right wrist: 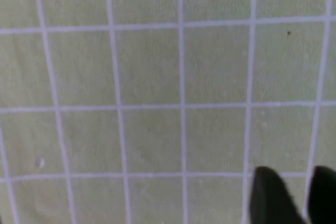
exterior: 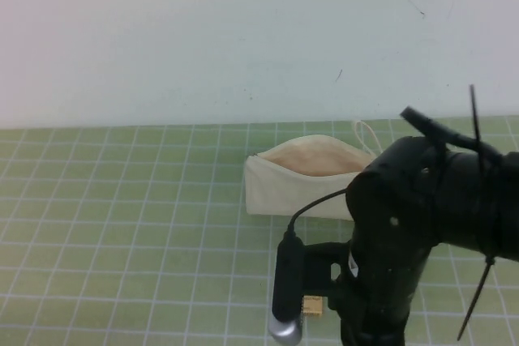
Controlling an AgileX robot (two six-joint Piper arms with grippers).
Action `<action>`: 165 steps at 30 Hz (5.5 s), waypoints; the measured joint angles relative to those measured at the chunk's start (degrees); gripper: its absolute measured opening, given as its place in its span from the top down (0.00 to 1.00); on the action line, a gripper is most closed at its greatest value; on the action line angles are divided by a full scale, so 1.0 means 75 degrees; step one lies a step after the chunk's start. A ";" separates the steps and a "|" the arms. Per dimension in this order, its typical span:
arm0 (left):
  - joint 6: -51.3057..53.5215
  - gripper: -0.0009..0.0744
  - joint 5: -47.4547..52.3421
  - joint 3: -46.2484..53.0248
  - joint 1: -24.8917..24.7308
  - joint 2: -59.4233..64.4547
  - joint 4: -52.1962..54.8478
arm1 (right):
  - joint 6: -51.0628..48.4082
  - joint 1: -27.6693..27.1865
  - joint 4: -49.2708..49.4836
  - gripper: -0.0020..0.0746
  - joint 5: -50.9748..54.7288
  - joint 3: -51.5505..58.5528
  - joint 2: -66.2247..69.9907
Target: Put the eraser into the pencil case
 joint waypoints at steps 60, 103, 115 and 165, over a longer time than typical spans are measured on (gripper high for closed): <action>0.0000 0.99 0.0000 0.0000 0.0000 0.0000 -0.0005 | 0.3888 -0.1367 -0.1679 0.70 -0.1624 -0.3977 0.1376; 0.0000 0.99 0.0000 0.0000 0.0000 0.0000 -0.0022 | 0.4594 -0.1779 -0.0530 0.97 -0.3212 0.2069 -0.5247; 0.0000 0.99 0.0000 0.0000 0.0000 0.0000 -0.0022 | 0.4610 -0.1779 -0.0530 0.97 -0.7169 0.6465 -0.8162; 0.0000 0.99 0.0000 0.0000 0.0000 0.0000 -0.0022 | 0.5935 -0.6469 -0.0890 0.97 -0.5244 0.9748 -1.3513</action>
